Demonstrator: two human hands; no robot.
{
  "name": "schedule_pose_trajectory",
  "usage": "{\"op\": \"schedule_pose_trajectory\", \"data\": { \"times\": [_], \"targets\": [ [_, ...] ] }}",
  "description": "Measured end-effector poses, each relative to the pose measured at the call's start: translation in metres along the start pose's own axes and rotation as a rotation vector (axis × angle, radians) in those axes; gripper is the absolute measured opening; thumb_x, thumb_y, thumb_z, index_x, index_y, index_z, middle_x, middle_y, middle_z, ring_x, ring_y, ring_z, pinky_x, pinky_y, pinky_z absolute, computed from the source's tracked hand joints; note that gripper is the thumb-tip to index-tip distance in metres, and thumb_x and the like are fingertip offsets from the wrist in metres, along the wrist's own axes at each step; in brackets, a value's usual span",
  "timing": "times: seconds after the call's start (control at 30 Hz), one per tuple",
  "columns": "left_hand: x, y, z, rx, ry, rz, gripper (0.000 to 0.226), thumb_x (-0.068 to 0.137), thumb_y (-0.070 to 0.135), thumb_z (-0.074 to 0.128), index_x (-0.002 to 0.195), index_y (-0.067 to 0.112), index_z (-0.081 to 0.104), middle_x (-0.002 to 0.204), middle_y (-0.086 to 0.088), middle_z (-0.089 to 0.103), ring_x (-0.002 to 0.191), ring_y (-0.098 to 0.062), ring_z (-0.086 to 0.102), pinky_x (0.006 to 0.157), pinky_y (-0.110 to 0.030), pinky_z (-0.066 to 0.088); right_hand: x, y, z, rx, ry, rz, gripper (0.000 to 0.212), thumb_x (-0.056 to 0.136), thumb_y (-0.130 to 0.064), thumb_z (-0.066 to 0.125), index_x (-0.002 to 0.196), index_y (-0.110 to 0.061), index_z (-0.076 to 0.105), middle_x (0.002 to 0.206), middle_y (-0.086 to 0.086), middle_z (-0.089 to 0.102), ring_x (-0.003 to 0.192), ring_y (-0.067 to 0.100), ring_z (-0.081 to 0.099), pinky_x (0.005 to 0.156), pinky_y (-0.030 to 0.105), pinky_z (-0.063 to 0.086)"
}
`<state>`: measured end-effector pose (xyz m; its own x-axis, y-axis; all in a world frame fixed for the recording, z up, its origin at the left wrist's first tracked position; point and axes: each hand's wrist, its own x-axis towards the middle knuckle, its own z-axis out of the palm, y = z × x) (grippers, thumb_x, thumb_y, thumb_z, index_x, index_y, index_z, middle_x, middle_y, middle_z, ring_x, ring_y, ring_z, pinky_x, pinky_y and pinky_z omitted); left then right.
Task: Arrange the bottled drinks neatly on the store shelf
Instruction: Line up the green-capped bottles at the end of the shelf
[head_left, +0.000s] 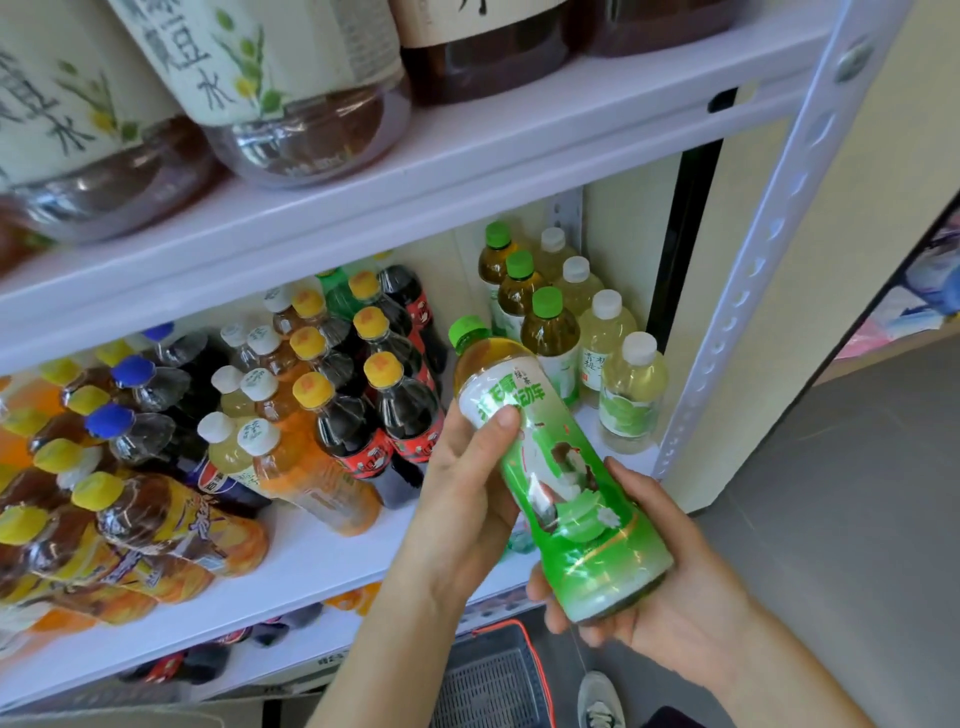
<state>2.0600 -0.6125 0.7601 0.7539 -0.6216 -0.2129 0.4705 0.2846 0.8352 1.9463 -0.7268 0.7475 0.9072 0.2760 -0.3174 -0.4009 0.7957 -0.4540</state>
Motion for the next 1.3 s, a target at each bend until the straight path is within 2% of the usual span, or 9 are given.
{"op": "schedule_pose_trajectory", "data": {
  "times": [0.13,0.3,0.5,0.67,0.87,1.0,1.1,1.2,1.3],
  "targets": [
    [-0.001,0.002,0.002,0.111,0.105,0.182,0.056,0.079,0.021,0.073,0.131,0.016,0.053,0.108,-0.012,0.068,0.093,-0.028,0.068,0.075,-0.042,0.058,-0.009,0.000,0.004,-0.501,0.305,-0.302,0.046,0.073,-0.065,0.068,0.111,-0.039,0.070,0.111,-0.005,0.073,0.101,0.012,0.069,0.074,0.022,0.055],
    [-0.002,0.000,0.009,0.184,0.118,0.325,0.074,0.076,0.024,0.080,0.140,0.033,0.043,0.118,-0.008,0.067,0.107,-0.030,0.066,0.088,-0.048,0.056,-0.015,0.012,0.005,-1.383,0.535,-0.551,0.073,0.067,-0.071,0.064,0.131,-0.057,0.033,0.123,-0.038,0.047,0.114,-0.015,0.047,0.088,0.000,0.035],
    [-0.004,0.003,0.014,-0.069,0.051,0.129,0.070,0.081,0.029,0.073,0.144,0.025,0.043,0.130,-0.018,0.061,0.111,-0.037,0.065,0.085,-0.048,0.057,-0.022,0.005,0.008,-0.555,0.205,-0.446,0.049,0.067,-0.047,0.077,0.109,-0.021,0.072,0.097,0.016,0.072,0.083,0.032,0.071,0.068,0.037,0.058],
    [-0.006,0.007,0.015,-0.237,-0.094,-0.024,0.056,0.066,0.035,0.084,0.115,0.011,0.072,0.121,-0.020,0.067,0.109,-0.034,0.067,0.082,-0.043,0.057,-0.021,0.009,0.012,-0.101,0.008,-0.212,0.073,0.056,-0.053,0.086,0.105,-0.001,0.073,0.090,0.032,0.066,0.064,0.037,0.067,0.051,0.034,0.054],
    [-0.010,0.002,0.015,-0.188,0.063,0.011,0.066,0.065,0.034,0.082,0.121,0.005,0.064,0.108,-0.018,0.069,0.101,-0.033,0.068,0.083,-0.047,0.059,-0.024,0.009,0.003,-0.194,0.117,-0.251,0.076,0.050,-0.057,0.086,0.109,-0.011,0.074,0.107,0.025,0.069,0.090,0.033,0.069,0.072,0.037,0.057],
    [-0.012,0.000,0.018,-0.065,0.185,0.159,0.067,0.072,0.028,0.075,0.129,0.001,0.052,0.107,-0.022,0.062,0.094,-0.033,0.062,0.085,-0.049,0.056,-0.035,0.003,0.004,-0.993,0.297,-0.411,0.054,0.069,-0.058,0.070,0.121,-0.050,0.056,0.118,-0.006,0.066,0.107,0.012,0.063,0.091,0.024,0.051],
    [-0.014,-0.004,0.025,-0.039,0.208,0.263,0.054,0.077,0.023,0.073,0.125,0.006,0.053,0.102,-0.016,0.066,0.089,-0.028,0.065,0.082,-0.046,0.056,-0.030,0.012,0.005,-1.282,0.548,-0.625,0.070,0.067,-0.050,0.077,0.130,-0.043,0.047,0.118,-0.014,0.062,0.105,0.009,0.062,0.087,0.030,0.051],
    [-0.012,0.000,0.024,-0.032,0.203,0.249,0.065,0.079,0.035,0.074,0.130,0.005,0.050,0.106,-0.018,0.064,0.093,-0.029,0.066,0.079,-0.042,0.058,-0.024,0.019,0.008,-1.289,0.569,-0.777,0.059,0.070,-0.048,0.073,0.124,-0.039,0.052,0.107,-0.011,0.065,0.094,0.010,0.065,0.077,0.024,0.052],
    [-0.010,0.009,0.016,-0.114,0.153,0.170,0.078,0.073,0.050,0.075,0.132,0.005,0.053,0.120,-0.022,0.062,0.113,-0.035,0.062,0.093,-0.050,0.053,-0.026,0.013,0.010,-0.853,0.384,-0.676,0.044,0.069,-0.041,0.071,0.111,-0.029,0.065,0.093,0.003,0.071,0.079,0.016,0.068,0.066,0.027,0.054]
  ]
}}
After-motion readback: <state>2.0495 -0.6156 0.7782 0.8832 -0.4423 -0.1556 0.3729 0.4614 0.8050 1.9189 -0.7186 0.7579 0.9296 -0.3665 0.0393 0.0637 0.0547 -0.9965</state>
